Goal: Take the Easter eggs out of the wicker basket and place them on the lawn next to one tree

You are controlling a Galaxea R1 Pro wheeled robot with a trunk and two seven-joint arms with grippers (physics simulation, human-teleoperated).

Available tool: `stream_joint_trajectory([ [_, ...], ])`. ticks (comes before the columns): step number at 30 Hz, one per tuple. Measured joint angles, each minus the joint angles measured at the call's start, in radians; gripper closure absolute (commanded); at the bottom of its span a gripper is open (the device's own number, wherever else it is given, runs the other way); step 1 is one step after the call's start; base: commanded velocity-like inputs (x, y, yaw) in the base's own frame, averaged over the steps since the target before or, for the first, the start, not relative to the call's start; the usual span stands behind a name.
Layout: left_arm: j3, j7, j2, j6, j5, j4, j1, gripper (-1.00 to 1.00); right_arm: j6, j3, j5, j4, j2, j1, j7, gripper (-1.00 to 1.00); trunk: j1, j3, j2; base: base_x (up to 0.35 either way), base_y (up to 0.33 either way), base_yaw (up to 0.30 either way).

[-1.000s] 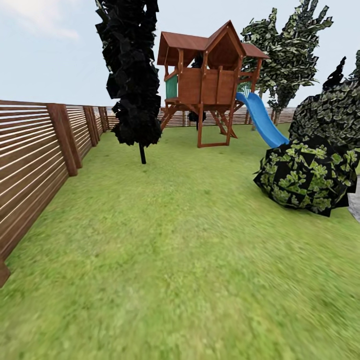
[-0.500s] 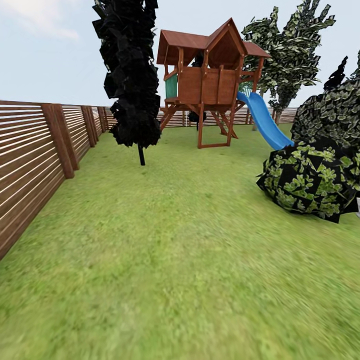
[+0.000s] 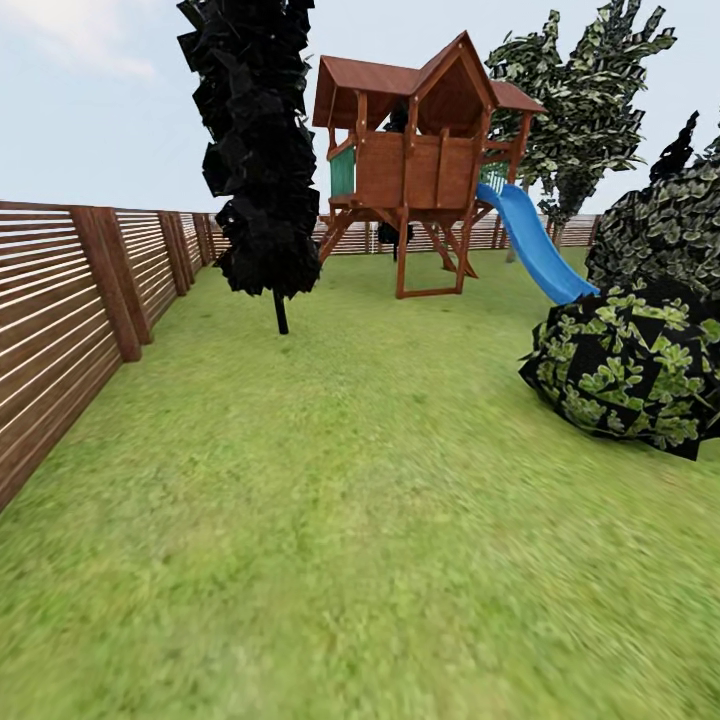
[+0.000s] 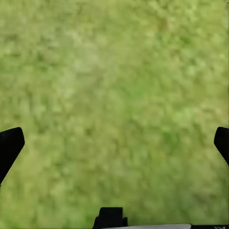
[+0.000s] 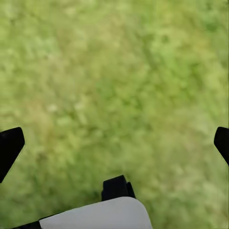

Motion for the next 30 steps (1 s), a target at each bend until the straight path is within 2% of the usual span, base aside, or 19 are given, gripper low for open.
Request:
stream_joint_trajectory([
  [7,0.000,0.001,-0.001,0.000,0.001,-0.002,0.000,-1.00,-0.006,0.001,0.000,0.000,0.002,0.000,-0.001,-1.00,0.000,0.000,0.000,0.318,0.115,-0.019],
  [19,0.000,0.002,-0.002,0.000,0.001,-0.002,0.000,-1.00,-0.006,0.001,0.000,0.000,0.002,0.000,-0.001,-1.00,0.000,0.000,0.000,0.295,0.184,-0.210],
  [24,0.000,0.001,-0.002,0.000,0.001,-0.002,0.000,-1.00,-0.006,0.001,0.000,0.000,0.001,0.000,-0.001,-1.00,0.000,0.000,0.000,0.298,0.173,-0.029],
  [30,0.000,0.001,-0.002,0.000,0.001,-0.002,0.000,-1.00,-0.006,0.000,0.000,0.000,0.002,0.000,-0.003,-1.00,0.000,0.000,0.000,0.333,0.006,0.009],
])
